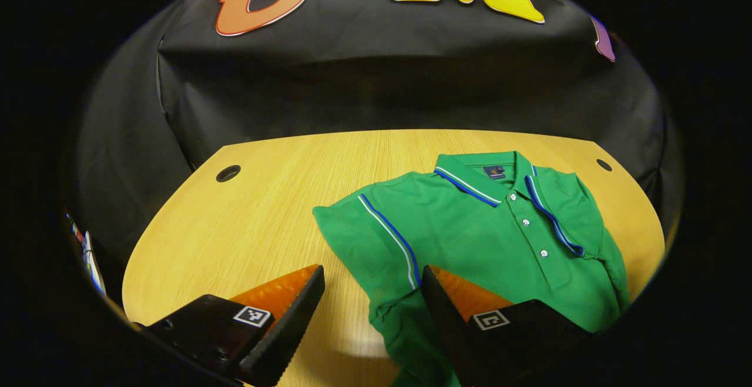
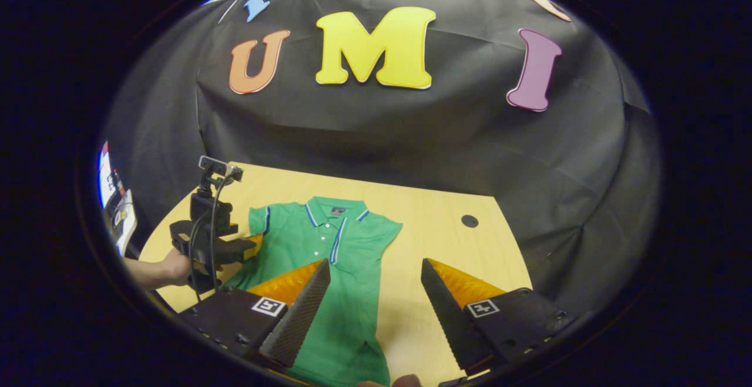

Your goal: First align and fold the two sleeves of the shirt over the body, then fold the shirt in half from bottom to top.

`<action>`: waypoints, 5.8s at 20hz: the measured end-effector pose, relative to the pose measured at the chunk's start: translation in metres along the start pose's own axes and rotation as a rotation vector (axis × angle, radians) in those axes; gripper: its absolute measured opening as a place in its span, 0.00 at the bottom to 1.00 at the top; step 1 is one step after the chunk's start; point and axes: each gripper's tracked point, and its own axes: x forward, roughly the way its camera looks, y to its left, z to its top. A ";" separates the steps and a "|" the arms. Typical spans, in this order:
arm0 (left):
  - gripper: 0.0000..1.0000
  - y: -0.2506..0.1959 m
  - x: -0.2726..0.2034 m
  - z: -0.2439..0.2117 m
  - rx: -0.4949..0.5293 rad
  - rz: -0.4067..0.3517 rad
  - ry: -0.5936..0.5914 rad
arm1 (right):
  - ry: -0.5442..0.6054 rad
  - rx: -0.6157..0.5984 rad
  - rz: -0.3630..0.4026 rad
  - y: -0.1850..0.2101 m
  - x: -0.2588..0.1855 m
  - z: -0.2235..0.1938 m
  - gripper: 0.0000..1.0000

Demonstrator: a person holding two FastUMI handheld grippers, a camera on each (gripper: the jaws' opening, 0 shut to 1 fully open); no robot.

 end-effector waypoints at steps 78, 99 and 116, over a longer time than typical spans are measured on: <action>1.00 -0.027 -0.236 -0.217 0.050 -0.131 0.264 | 0.488 0.053 -0.037 -0.022 -0.081 -0.310 0.97; 0.06 -0.064 -0.257 -0.219 -0.003 -0.238 0.388 | 0.594 0.239 0.034 -0.009 -0.079 -0.305 0.00; 0.06 -0.053 -0.206 -0.005 -0.182 -0.277 0.054 | 0.229 0.271 0.072 -0.031 0.002 -0.088 0.00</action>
